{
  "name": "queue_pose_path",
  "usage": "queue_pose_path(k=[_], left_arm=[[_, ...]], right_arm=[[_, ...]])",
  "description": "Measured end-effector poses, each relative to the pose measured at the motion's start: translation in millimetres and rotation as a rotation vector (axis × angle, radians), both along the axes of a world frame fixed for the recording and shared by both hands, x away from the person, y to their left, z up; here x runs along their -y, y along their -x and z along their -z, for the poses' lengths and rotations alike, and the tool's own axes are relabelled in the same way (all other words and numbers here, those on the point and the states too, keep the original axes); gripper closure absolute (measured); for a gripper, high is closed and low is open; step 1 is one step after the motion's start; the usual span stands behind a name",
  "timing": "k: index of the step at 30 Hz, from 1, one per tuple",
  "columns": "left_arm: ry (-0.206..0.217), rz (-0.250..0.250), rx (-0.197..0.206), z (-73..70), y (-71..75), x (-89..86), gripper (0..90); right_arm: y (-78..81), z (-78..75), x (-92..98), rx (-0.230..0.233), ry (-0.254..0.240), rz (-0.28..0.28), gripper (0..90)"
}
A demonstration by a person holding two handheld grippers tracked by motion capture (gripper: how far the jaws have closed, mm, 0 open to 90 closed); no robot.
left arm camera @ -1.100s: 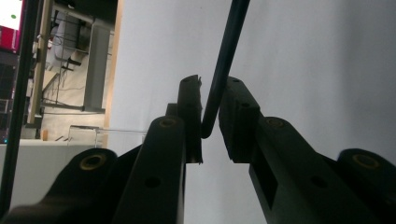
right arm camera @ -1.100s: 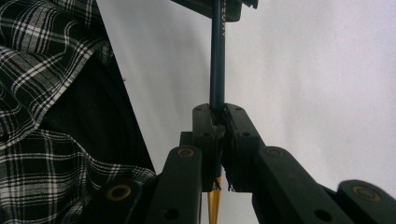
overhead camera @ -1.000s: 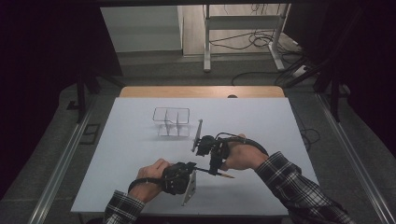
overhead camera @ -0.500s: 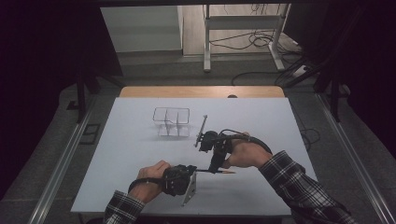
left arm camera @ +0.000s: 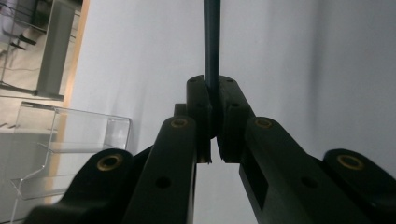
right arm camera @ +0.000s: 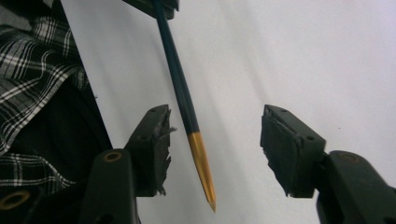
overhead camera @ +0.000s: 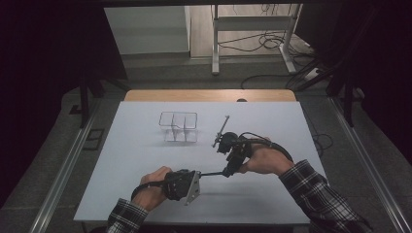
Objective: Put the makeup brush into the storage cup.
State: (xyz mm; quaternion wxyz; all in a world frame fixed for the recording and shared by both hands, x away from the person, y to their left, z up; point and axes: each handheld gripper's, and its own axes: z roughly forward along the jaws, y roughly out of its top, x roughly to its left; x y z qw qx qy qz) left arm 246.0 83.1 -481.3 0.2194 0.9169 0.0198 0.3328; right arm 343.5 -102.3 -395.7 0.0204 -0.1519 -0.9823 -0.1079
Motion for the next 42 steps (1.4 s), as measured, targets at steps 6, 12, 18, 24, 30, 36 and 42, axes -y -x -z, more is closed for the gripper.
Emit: queue_pose_path(k=[6, 12, 18, 24, 30, 36, 42], left_arm=[[0.041, -0.022, -0.044, -1.6, -3.7, -5.5, 86.1], [0.145, -0.055, -0.098, -1.2, -5.6, -12.7, 86.1], [0.199, -0.074, -0.139, -3.4, -9.1, -21.5, 86.1], [0.247, -0.099, -0.184, -4.2, -13.7, -29.0, 86.1], [0.317, -0.131, -0.234, -4.9, -19.1, -38.0, 86.1], [0.389, -0.156, -0.279, -5.3, -23.1, -44.4, 86.1], [0.438, -0.168, -0.317, -5.0, -24.4, -46.5, 86.1]], right_arm=[[-1.1, -3.3, 13.1, 0.016, -0.049, 0.041, 38.1], [-1.3, -2.8, 26.2, 0.037, -0.097, 0.075, 35.6], [0.0, -5.9, 36.5, 0.055, -0.154, 0.102, 35.2], [0.3, -7.3, 47.1, 0.076, -0.216, 0.134, 35.6], [0.4, -5.1, 58.7, 0.075, -0.281, 0.18, 36.9], [1.9, -2.4, 66.3, 0.083, -0.358, 0.219, 38.3], [3.7, 3.7, 70.1, 0.091, -0.423, 0.249, 40.3]])
